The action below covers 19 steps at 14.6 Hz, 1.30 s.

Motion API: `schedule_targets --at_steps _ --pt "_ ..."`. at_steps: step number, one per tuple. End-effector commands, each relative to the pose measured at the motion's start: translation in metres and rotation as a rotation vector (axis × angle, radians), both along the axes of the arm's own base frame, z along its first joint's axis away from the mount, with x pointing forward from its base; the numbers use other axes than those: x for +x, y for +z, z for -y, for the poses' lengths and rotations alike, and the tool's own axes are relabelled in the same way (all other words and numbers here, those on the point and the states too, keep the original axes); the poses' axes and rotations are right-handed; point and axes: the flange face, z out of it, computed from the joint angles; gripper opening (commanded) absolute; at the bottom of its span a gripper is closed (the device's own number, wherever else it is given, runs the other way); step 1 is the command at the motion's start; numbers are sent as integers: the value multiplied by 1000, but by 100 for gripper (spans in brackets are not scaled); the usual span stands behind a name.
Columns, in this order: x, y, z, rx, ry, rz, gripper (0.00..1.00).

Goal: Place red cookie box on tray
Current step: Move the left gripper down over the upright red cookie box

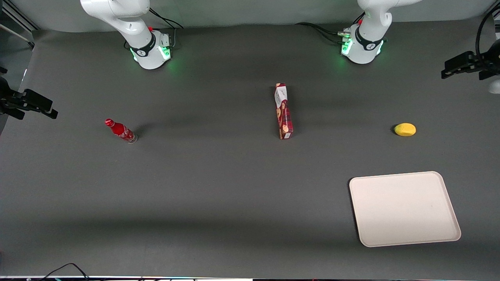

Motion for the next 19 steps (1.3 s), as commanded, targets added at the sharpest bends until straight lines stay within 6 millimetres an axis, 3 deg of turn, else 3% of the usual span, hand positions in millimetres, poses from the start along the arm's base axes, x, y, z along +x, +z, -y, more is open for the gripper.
schedule_targets --at_steps 1,3,5,8,11,13,14,19 --pt "-22 8 74 -13 -8 -32 100" --pt "-30 3 137 -41 40 -49 100" --pt "-36 -12 188 -100 56 -83 100" --pt "-64 -81 282 -74 90 -94 100" --pt "-95 -157 345 -97 121 -59 100" --pt "-120 -209 375 -112 140 14 100" --pt "-127 -232 380 -126 140 43 100" --pt "-135 -313 378 -101 90 152 100"
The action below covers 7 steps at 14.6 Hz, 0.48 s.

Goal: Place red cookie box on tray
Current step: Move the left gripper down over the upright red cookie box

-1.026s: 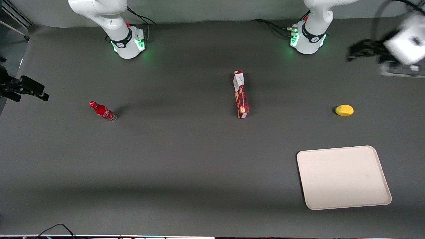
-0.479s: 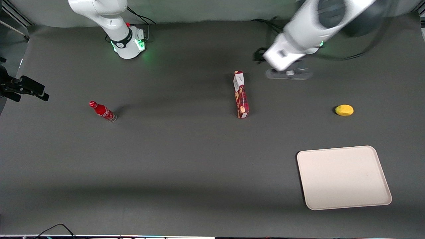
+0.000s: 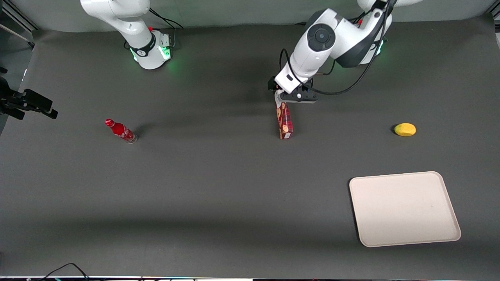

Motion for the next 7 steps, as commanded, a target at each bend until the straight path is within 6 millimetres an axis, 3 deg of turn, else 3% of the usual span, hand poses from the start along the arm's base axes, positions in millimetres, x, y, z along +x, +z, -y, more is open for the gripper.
schedule_targets --at_steps 1,7 --pt "0 -50 -5 36 16 47 100" --pt "-10 -121 15 100 64 98 100"
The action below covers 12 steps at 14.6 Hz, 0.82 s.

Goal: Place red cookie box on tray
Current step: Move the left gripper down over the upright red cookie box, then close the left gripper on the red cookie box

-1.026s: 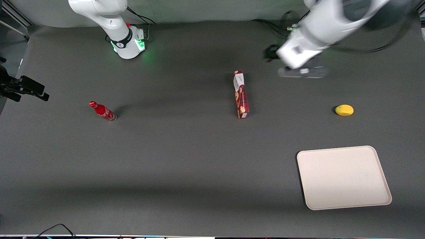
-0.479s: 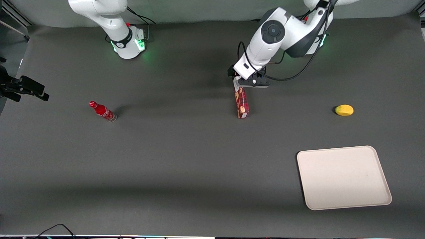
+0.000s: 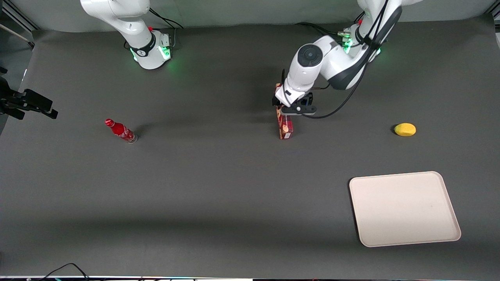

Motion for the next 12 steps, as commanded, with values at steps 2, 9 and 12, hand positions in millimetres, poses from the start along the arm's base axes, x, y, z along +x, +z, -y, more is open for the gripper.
schedule_targets --at_steps 2,9,12 --pt "-14 -44 27 18 76 60 100" --pt "-21 -50 34 15 213 95 0" --pt "-20 -44 34 24 217 106 0"
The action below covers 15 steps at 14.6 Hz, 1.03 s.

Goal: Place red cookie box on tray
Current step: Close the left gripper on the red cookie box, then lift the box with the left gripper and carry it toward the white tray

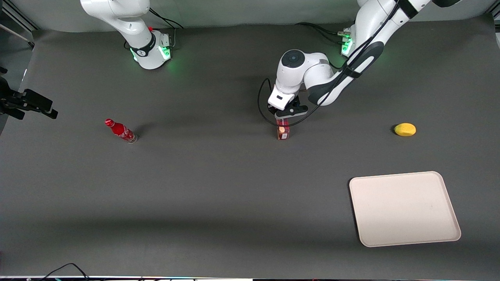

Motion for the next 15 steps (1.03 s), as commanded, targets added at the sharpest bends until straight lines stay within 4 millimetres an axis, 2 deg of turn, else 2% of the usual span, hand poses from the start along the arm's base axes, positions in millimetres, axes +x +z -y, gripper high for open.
schedule_targets --at_steps 1,5,6,9,12,15 --pt "3 18 6 3 20 45 0" --pt "29 42 6 20 69 75 0" --pt "32 54 11 22 88 69 0" --pt "59 118 19 58 172 19 0" --pt "89 212 14 45 178 -114 0" --pt "132 288 -38 47 174 -224 0"
